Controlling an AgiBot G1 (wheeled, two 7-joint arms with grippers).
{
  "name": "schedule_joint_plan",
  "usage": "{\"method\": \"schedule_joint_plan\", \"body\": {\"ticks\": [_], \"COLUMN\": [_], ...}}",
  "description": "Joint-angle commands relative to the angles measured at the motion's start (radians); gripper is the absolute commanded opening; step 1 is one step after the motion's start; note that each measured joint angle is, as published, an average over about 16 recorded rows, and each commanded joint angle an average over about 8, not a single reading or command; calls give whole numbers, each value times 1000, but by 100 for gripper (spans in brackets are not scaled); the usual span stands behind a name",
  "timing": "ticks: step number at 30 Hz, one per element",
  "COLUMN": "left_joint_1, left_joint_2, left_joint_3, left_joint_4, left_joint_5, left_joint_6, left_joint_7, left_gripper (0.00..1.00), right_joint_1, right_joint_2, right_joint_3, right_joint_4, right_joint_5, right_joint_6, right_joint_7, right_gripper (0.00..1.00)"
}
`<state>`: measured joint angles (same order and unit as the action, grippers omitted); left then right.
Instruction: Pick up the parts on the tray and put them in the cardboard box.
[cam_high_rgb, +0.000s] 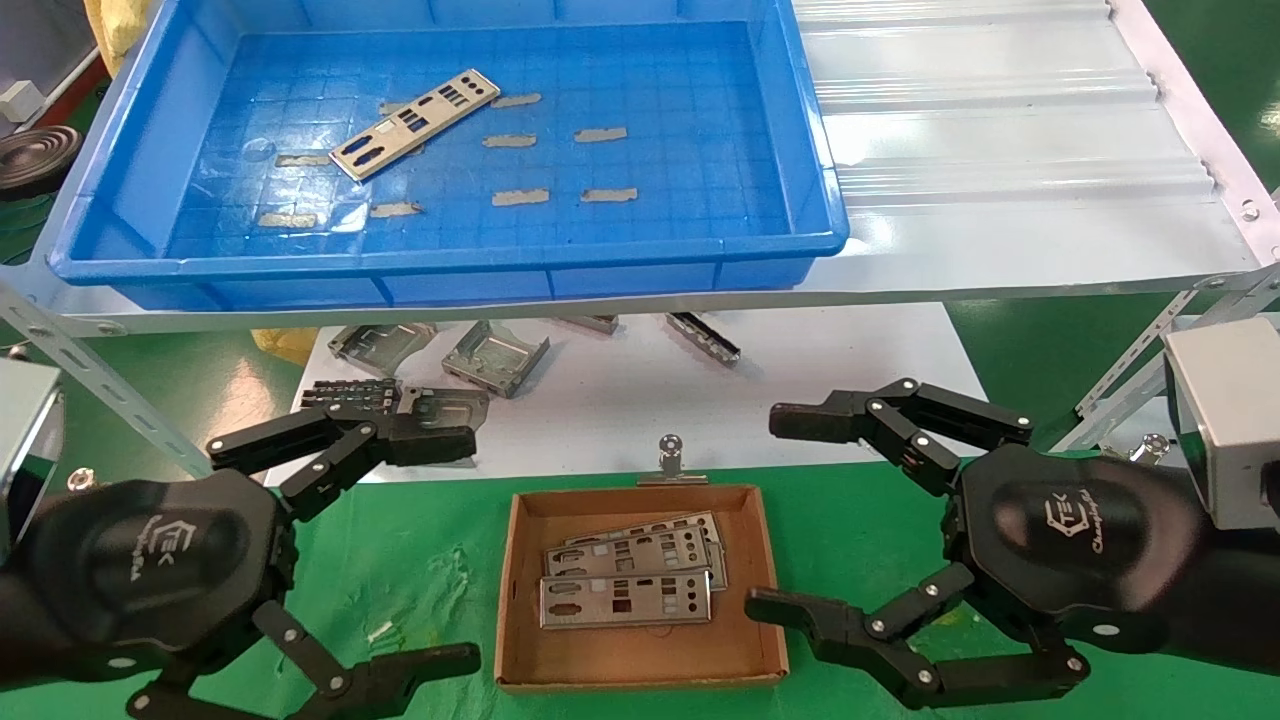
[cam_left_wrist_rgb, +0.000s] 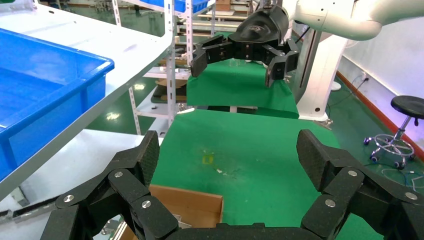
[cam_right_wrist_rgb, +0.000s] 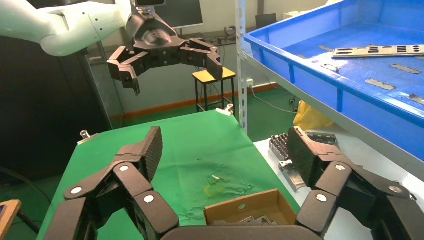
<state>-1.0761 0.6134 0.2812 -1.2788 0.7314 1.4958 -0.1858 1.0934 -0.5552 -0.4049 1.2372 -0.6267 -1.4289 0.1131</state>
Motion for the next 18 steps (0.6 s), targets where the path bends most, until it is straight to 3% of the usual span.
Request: {"method": "schedule_joint_plan", "body": {"ticks": [1, 18], "left_joint_1": [0, 0], "left_joint_2": [0, 0], "left_joint_3": [0, 0], "left_joint_4": [0, 0], "left_joint_5": [0, 0], "left_joint_6": [0, 0], "left_joint_7": [0, 0], "left_gripper": [100, 100], "right_joint_1": [0, 0], "right_joint_2": [0, 0], "right_joint_3": [0, 0], "right_joint_4": [0, 0], "right_joint_5": [0, 0], "right_joint_6": [0, 0], "right_joint_7": [0, 0], "right_gripper": [0, 0]}}
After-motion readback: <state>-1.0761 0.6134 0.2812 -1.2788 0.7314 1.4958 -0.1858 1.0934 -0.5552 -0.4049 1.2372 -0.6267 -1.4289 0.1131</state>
